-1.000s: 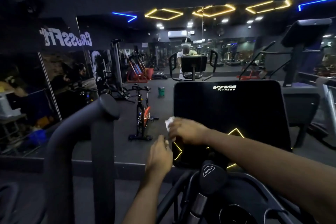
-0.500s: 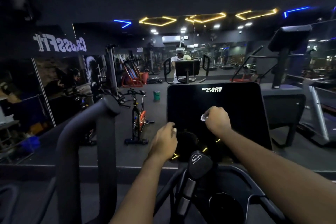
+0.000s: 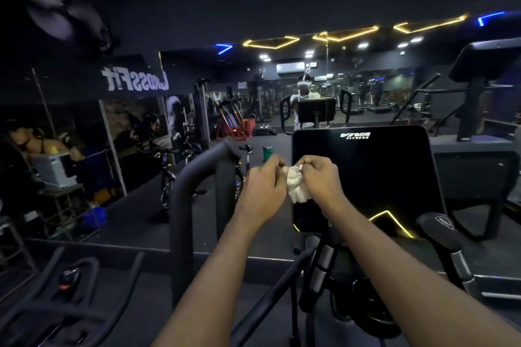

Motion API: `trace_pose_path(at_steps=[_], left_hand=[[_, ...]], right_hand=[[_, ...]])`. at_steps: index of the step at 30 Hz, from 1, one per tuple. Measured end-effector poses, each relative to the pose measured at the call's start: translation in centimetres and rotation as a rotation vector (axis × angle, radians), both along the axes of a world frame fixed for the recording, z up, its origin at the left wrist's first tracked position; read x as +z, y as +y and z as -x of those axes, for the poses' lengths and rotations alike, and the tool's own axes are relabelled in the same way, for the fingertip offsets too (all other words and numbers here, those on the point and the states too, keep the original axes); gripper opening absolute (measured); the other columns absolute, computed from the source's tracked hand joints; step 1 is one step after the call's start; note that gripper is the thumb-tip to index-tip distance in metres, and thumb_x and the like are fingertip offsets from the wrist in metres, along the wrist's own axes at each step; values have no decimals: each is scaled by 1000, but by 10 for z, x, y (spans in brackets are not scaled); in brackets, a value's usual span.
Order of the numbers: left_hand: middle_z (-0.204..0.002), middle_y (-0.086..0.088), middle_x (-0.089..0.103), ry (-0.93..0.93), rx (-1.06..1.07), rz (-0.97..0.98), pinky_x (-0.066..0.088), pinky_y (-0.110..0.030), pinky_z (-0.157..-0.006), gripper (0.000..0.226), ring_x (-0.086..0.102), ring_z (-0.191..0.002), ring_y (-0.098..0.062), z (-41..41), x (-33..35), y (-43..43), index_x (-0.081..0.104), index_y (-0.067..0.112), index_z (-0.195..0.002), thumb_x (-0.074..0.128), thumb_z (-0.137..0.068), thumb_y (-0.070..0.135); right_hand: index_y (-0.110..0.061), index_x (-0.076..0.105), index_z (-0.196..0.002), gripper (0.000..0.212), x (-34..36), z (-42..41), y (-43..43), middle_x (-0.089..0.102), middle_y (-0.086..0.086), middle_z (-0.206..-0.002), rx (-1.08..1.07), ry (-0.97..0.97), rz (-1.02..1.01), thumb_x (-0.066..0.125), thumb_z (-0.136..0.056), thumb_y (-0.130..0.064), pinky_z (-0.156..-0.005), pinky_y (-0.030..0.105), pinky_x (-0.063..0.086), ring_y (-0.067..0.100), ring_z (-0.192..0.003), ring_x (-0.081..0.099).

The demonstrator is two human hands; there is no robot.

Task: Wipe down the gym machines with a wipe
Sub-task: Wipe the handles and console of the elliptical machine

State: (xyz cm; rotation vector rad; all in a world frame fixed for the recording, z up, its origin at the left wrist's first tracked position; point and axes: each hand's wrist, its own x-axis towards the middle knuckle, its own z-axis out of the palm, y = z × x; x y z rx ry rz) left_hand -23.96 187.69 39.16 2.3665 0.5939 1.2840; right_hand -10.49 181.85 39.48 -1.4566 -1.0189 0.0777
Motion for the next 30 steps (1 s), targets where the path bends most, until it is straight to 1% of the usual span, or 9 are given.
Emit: trace_pose_path(at_steps=[5,8,10,15,18,20,24,27,30], left_hand=[[-78,1,69,6,73,-9,55,-45,-69,13,67,-75,-22,77,8,-9,58,26,-99,58,-89,35],[-82,0,70,27,148,-25,55,-45,-73,15,67,-79,-25,136,4,-8,59,23,-101,62,-87,23],[-81,2,70,37,215,-33,54,-44,-72,16,67,-77,-24,176,-1,-4,59,22,-101,61,-85,20],[-78,7,66,79,450,36,55,-44,-70,11,63,-74,-15,283,-28,4,57,26,-98,61,-94,16],[-78,5,65,79,578,101,53,-43,-69,11,61,-71,-16,339,-51,1,58,23,-98,61,-96,13],[-79,4,65,70,648,145,52,-39,-70,7,60,-71,-15,370,-66,-6,60,18,-100,60,-97,11],[-81,2,66,53,730,306,44,-16,-62,9,56,-65,-2,418,-98,-26,60,16,-104,65,-97,17],[-80,1,61,139,786,449,44,-20,-63,23,54,-67,-7,447,-127,-39,58,17,-107,75,-90,16],[-85,-8,64,185,863,539,44,-25,-66,22,52,-69,-11,463,-150,-55,59,18,-101,75,-89,9]], right_hand=[[-18,63,-58,33,0,77,6,60,-8,-56,144,14,-81,48,-80,2,-58,27,43,8,-58,53],[-21,62,-59,29,-5,134,17,59,-12,-55,236,16,-95,49,-77,-2,-57,24,41,3,-57,51],[-17,64,-65,23,-11,168,27,62,-10,-58,297,37,-60,52,-79,-4,-58,25,43,2,-58,52],[-14,66,-78,10,-43,259,58,70,1,-74,559,-9,54,63,-85,-20,-68,40,51,13,-70,61],[-15,70,-89,5,-66,308,64,74,3,-85,728,-41,124,70,-86,-19,-71,38,54,17,-79,68],[-19,69,-87,2,-85,335,70,75,3,-85,846,-40,183,71,-86,-19,-71,37,55,18,-80,70],[-21,67,-82,11,-126,379,79,73,2,-79,1014,-24,273,68,-90,-13,-67,32,50,12,-71,64],[-21,65,-83,5,-163,407,81,73,2,-80,1133,14,336,65,-88,-22,-67,34,50,14,-72,65],[-12,66,-89,8,-194,424,76,73,4,-82,1221,65,391,66,-93,-19,-67,37,54,14,-73,67]])
